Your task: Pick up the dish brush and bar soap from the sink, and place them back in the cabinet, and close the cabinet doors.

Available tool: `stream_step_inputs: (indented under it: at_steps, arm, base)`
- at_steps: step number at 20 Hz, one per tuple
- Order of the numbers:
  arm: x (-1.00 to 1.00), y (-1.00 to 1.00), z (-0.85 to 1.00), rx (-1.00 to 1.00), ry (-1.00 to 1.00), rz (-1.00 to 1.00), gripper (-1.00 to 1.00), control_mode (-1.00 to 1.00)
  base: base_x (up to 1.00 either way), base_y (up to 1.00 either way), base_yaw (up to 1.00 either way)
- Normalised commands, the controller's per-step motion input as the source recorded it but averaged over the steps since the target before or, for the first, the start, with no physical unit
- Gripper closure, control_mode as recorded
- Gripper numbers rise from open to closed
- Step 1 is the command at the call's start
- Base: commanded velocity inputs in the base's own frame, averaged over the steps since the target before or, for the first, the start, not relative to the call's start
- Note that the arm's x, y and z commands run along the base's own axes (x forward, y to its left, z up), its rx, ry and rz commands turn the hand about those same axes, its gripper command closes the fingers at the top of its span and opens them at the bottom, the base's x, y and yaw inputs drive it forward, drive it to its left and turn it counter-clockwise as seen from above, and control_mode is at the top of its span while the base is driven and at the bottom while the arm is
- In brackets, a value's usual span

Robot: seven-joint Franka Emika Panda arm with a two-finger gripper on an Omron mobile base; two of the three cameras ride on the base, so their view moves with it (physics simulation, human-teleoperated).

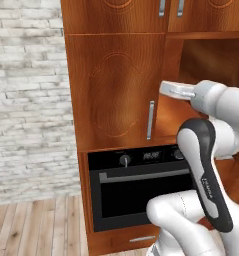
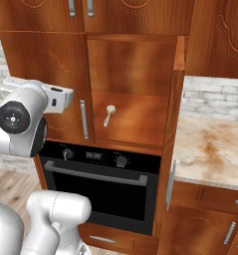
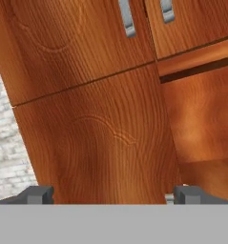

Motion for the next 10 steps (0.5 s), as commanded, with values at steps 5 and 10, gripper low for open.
stream_step_inputs:
  at_steps: [5,10]
  arm:
    - [-0.53,-0.27,0.07,-0.02,0.0,0.0,-1.0,-1.0]
    - [-0.48,-0.23,0.0,-0.05,-0.06,0.0,-1.0,-1.0]
  base:
    - [0.0,0.0,0.0]
    - [0.0,0.0,0.0]
